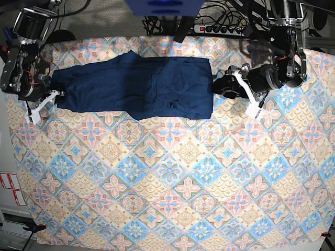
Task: Fold the T-shirt properly
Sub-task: 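Hold the strip ends with both grippers and pull them taut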
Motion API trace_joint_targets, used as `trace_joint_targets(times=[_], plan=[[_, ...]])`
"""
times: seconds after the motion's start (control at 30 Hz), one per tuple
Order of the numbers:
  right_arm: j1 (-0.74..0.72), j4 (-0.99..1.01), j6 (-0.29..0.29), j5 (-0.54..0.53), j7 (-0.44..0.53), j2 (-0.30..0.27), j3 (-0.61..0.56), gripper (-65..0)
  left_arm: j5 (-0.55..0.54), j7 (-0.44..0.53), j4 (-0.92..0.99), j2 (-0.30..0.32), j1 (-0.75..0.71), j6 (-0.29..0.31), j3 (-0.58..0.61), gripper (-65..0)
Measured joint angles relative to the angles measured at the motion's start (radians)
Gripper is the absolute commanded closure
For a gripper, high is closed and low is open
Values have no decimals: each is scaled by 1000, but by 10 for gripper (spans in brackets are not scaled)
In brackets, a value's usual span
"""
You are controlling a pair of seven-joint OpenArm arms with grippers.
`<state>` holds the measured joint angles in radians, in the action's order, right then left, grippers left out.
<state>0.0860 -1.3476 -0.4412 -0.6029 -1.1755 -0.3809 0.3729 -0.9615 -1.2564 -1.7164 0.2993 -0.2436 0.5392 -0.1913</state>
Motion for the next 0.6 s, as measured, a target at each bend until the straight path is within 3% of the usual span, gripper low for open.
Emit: trace_joint_targets(times=[0.13,0.43,0.6], plan=[[6,0,0,0,-8,-14,-8,-382,0,0,0,0,0,0,0,-308],[5,-1,0,-9,-60,-13,-8,-386,0,0,0,0,0,0,0,-308],[2,7,0,-105,-58,-18,-53,-386,0,0,0,0,3,0,0,-308]])
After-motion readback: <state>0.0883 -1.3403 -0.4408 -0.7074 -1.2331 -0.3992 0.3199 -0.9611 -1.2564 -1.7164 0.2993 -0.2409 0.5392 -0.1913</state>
